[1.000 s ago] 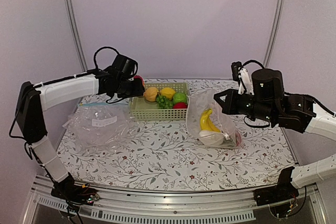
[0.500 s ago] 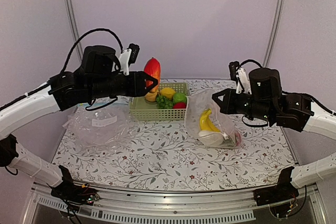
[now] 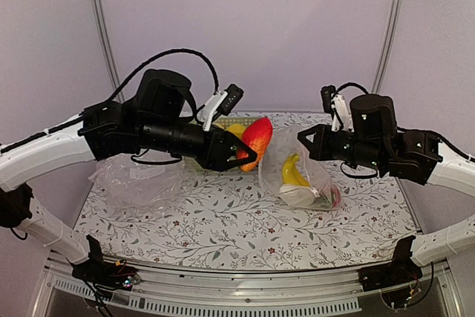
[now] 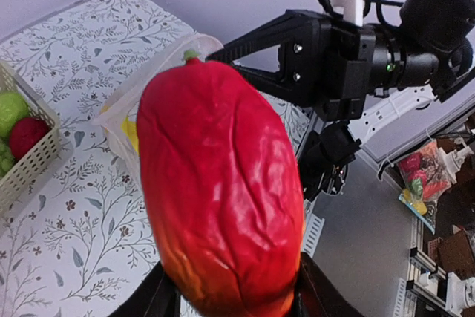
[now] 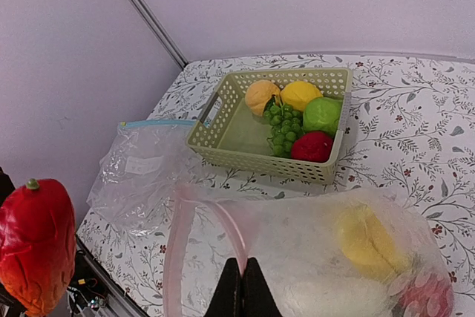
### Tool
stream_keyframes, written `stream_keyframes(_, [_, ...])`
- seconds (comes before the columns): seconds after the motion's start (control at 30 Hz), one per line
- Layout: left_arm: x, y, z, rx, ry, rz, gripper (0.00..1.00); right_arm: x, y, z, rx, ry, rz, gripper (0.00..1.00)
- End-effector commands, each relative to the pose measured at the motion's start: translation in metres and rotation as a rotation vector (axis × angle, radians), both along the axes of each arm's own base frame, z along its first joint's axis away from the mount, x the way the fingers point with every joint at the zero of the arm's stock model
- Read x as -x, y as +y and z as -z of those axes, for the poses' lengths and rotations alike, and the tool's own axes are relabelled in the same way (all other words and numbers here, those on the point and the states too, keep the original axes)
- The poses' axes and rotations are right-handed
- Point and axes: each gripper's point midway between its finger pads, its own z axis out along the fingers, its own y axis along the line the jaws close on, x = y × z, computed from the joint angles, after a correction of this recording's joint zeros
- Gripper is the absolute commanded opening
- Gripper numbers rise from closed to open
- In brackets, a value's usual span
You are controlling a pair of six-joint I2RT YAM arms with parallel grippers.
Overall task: Place the food in the zip-top bag and seal the zipper
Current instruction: Place the fake fruit in the zipper food storage bag.
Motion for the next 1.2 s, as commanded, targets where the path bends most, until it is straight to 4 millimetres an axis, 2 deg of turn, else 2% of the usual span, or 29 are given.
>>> stream_keyframes(0.0, [0.008, -0.005, 0.03, -0.18, 0.008, 0.038, 0.41, 0.0, 0.004, -0.015, -0.026, -0.027, -0.011, 0.0])
stream_keyframes(0.23, [0.017, -0.028, 0.045, -0.262, 0.022, 0.114, 0.41, 0.003, 0.011, -0.015, -0.026, -0.025, -0.051, 0.0])
stream_keyframes(0.33, [0.012, -0.029, 0.057, -0.319, 0.02, 0.103, 0.41, 0.005, 0.016, -0.015, -0.032, -0.023, -0.08, 0.0])
stream_keyframes(0.47, [0.01, -0.037, 0.063, -0.337, 0.03, 0.115, 0.41, 0.007, 0.024, -0.014, -0.032, -0.014, -0.114, 0.0])
stream_keyframes(0.63, [-0.008, -0.039, 0.076, -0.422, 0.023, 0.055, 0.41, 0.009, 0.028, -0.012, -0.035, -0.007, -0.136, 0.0])
stream_keyframes(0.9, [-0.016, -0.056, 0.085, -0.434, 0.05, 0.066, 0.41, 0.011, 0.035, -0.011, -0.05, 0.002, -0.167, 0.0])
stream_keyframes(1.17, [-0.022, -0.078, 0.089, -0.372, 0.071, 0.057, 0.43, 0.011, 0.041, -0.005, -0.057, 0.02, -0.174, 0.0])
